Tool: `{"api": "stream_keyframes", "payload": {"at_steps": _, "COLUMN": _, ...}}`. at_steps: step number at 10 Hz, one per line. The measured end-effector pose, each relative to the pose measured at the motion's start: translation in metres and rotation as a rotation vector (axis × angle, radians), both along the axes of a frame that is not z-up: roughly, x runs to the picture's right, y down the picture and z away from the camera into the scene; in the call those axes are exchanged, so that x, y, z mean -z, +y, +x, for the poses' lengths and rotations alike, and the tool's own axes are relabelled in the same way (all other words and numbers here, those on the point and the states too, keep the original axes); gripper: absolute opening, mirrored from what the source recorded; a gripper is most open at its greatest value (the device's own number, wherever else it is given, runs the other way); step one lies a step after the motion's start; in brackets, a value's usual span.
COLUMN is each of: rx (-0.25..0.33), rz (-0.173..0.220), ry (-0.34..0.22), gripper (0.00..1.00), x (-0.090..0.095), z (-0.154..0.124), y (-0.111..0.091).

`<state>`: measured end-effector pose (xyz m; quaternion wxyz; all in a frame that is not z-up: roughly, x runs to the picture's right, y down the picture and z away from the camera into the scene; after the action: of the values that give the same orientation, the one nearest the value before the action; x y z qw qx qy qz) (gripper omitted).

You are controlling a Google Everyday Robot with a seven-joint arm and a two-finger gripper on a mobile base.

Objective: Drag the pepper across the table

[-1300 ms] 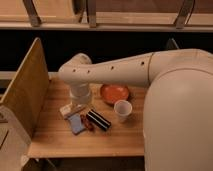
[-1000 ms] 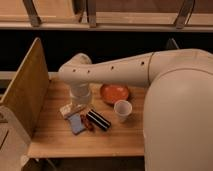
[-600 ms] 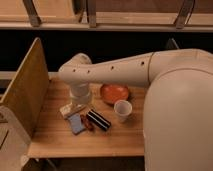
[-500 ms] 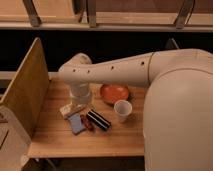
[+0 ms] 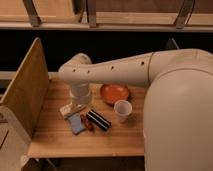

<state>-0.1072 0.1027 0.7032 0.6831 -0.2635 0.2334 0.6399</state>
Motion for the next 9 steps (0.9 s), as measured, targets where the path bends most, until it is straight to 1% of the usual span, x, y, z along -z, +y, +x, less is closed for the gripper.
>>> {"api": "stream_keyframes", "payload": {"at_steps": 7, "rx": 0.000, "rz": 0.000, "ry": 0.000, "gripper": 0.65, "x": 0.0000, "z": 0.0000, "y": 0.0000}}
{"api": "stream_keyframes", "payload": {"at_steps": 8, "rx": 0.001, "rz": 0.001, "ry": 0.000, "gripper": 0.65, "x": 0.0001, "z": -0.0002, "y": -0.0004}}
{"api": "stream_keyframes", "payload": {"at_steps": 9, "rx": 0.005, "rz": 0.011, "ry": -0.003, "gripper": 0.65, "x": 0.0001, "z": -0.0018, "y": -0.0038}}
